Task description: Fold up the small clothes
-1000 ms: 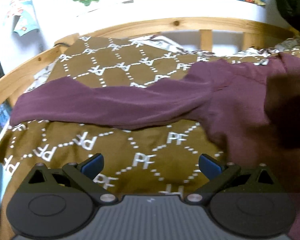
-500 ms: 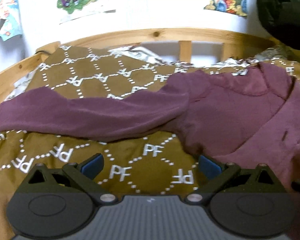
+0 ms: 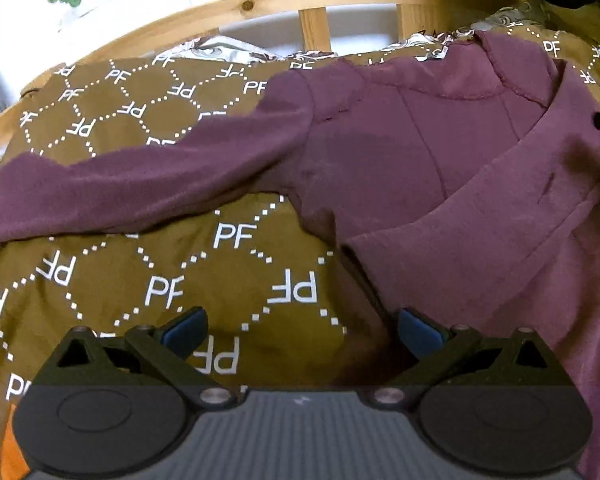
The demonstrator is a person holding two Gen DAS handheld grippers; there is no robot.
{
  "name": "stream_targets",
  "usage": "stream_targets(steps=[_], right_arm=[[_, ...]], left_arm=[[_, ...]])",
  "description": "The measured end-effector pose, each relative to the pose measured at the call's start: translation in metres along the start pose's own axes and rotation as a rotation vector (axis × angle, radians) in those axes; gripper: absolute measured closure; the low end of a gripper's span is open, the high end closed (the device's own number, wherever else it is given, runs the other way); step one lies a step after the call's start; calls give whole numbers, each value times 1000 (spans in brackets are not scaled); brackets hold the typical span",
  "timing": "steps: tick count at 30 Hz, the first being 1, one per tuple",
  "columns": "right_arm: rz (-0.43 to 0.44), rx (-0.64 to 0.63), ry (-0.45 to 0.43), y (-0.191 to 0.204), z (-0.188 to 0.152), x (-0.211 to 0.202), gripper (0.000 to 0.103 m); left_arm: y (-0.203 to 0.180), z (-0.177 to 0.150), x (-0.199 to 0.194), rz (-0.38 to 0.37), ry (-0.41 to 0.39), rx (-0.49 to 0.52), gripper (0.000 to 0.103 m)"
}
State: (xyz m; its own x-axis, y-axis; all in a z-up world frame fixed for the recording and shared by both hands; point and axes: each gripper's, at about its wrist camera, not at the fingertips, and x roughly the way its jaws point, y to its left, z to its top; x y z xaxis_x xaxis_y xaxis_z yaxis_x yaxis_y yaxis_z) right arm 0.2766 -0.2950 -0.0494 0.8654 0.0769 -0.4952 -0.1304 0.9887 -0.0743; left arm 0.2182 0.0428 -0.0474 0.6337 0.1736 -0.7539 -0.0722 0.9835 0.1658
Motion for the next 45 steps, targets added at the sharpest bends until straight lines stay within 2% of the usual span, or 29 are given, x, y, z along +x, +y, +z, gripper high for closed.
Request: stream_targets(steps=[3,6,7,8,9,10,14,18,19,22,24,26,28,30,31,33,34,37,41,45], right_arm=[[-13,44,33,-8,5,30,36],[-42,82,38,-13,5,42,54],[-30,107,39,-16,5,44,71],[-19,114,41,-15,6,45,84],[-17,111,37,-13,7,45,87],[-23,98,22,-13,8,43,95],[-43,143,-13,-24,20,33,97],[-59,163,49,-41,19,45,96],[-55,164,74,-45,17,49,93],[-34,204,82,-52,10,43,77],[27,214,80,-55,7,31,66],[107,206,96,-54,1,22,35],[165,183,100,-51,-6,16,30],[151,148,114,-45,-9,16,33],[137,136,119,-42,-11,17,39],[108,126,127,-40,-13,19,59],[80,130,140,-41,-13,21,75],[81,172,156,-51,-10,19,90],[63,205,153,-55,-3,13,91],[44,225,181,-55,-10,21,89]], left_arm=[[3,0,2,13,8,14,0],[5,2,4,-2,10,-3,0],[6,4,4,-10,9,-15,0],[6,5,5,-19,9,-23,0],[5,6,6,-30,7,-29,0],[5,7,6,-36,6,-31,0],[-6,12,10,-32,-11,11,0],[-22,14,21,12,-2,63,0],[-24,14,23,14,10,61,0],[-22,11,26,4,36,26,0],[-17,8,24,-15,40,5,0],[-14,6,23,-33,52,-6,0],[-13,4,23,-39,65,-2,0],[-13,3,22,-31,68,6,0],[-13,2,22,-24,66,8,0],[-12,2,20,-16,63,3,0],[-11,2,20,-18,64,-4,0],[-9,0,19,-35,69,-25,0],[-7,-1,20,-106,77,-52,0],[-13,-1,24,-82,83,-41,0]])
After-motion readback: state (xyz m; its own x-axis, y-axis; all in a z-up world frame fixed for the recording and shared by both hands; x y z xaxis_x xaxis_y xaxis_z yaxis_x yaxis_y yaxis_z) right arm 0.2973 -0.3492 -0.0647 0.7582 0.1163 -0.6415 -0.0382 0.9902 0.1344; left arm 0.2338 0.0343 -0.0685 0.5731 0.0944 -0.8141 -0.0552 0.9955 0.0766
